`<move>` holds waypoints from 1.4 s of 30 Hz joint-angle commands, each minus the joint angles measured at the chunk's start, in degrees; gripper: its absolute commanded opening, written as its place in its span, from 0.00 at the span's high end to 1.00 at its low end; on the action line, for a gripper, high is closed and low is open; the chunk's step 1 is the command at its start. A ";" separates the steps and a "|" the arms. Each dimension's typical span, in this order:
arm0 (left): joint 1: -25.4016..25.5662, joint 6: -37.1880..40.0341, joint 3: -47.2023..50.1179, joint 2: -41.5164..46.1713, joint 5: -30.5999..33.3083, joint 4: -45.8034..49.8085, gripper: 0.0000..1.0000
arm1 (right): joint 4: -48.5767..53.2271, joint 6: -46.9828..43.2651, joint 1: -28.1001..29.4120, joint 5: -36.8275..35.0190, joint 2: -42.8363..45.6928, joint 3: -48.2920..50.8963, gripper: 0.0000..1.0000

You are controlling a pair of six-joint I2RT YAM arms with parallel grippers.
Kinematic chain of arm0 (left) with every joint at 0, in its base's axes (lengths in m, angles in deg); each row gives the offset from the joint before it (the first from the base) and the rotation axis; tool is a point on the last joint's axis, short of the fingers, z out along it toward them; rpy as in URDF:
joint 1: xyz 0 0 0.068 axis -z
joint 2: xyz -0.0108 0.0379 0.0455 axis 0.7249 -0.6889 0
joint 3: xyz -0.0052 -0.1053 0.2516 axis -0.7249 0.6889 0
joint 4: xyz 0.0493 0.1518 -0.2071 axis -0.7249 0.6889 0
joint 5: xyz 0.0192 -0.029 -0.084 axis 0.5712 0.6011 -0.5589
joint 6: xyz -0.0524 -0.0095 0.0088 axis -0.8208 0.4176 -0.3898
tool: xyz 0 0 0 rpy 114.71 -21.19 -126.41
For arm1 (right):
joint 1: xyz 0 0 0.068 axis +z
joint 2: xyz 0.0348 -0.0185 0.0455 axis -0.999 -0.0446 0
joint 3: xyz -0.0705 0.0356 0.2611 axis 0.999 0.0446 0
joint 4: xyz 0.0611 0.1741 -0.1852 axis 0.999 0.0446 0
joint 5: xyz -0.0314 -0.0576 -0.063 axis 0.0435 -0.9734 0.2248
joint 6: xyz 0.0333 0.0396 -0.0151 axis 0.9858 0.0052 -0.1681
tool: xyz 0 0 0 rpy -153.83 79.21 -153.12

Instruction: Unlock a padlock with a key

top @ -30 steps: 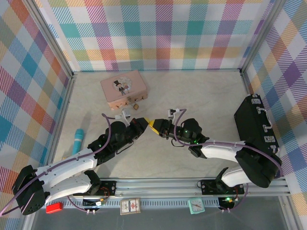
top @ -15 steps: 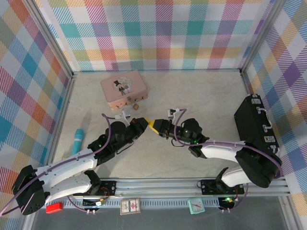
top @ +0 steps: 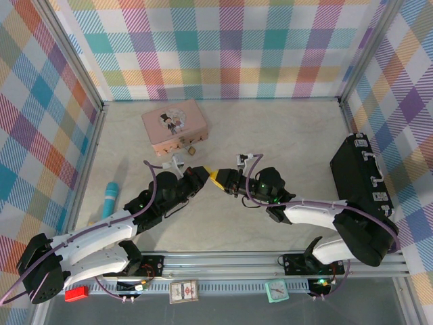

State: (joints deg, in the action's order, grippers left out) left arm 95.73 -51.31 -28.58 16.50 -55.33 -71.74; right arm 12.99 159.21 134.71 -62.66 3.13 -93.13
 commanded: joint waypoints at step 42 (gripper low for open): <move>-5.78 39.76 -10.40 5.47 -26.23 21.88 0.25 | 46.61 -47.53 0.29 8.13 20.23 -10.70 1.00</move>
State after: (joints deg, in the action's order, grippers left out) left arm 90.18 -16.49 -39.45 21.55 -72.88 -48.90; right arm 58.71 117.22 134.75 -58.92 22.76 -101.94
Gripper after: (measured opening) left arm 0.752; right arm 0.057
